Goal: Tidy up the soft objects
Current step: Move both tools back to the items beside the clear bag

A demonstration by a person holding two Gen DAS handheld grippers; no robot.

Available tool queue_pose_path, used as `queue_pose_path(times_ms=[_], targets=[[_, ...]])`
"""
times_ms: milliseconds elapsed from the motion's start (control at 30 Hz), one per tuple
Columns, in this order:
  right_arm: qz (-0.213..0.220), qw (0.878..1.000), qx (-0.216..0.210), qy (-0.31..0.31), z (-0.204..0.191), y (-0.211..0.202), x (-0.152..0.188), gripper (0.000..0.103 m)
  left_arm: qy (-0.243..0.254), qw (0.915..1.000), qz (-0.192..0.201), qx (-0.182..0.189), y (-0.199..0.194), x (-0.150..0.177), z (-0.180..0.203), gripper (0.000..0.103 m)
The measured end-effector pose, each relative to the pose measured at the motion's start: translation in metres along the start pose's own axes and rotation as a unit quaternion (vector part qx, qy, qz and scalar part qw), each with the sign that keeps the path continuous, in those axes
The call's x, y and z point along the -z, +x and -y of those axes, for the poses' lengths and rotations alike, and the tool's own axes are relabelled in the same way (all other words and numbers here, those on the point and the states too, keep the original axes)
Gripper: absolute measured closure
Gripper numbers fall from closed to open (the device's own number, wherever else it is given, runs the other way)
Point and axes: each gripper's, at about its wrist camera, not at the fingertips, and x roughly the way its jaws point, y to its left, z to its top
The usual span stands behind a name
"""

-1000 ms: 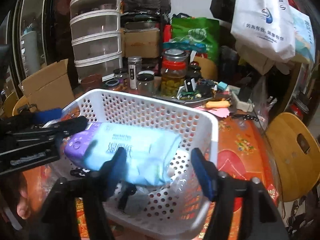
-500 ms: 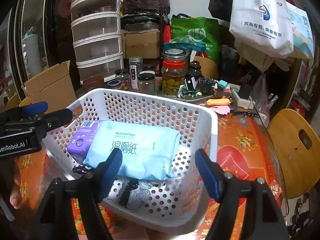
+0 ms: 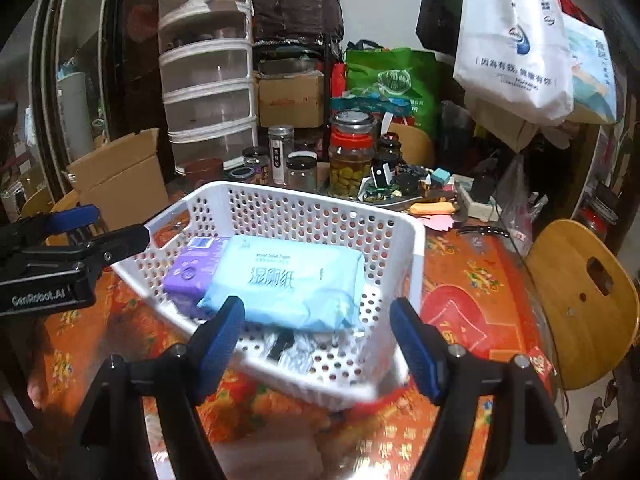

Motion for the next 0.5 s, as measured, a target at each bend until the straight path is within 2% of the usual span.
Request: queue_pose_path(times_ms=[100, 200, 400, 500], targets=[[-0.002, 1.0, -0.008, 0.002, 0.001, -0.02, 0.017, 0.02, -0.002, 1.0, 0.001, 0.001, -0.022, 0.013, -0.007, 0.008], [-0.012, 1.0, 0.015, 0.002, 0.002, -0.033, 0.04, 0.02, -0.013, 0.9999, -0.005, -0.001, -0.041, 0.037, -0.019, 0.008], [-0.042, 0.998, -0.008, 0.044, 0.015, -0.042, 0.099, 0.02, -0.027, 0.9983, -0.052, 0.004, -0.058, 0.103, -0.033, 0.008], [-0.066, 0.997, -0.018, 0.037, 0.012, -0.039, 0.129, 0.02, -0.024, 0.997, -0.072, 0.017, -0.059, 0.134, -0.03, 0.008]])
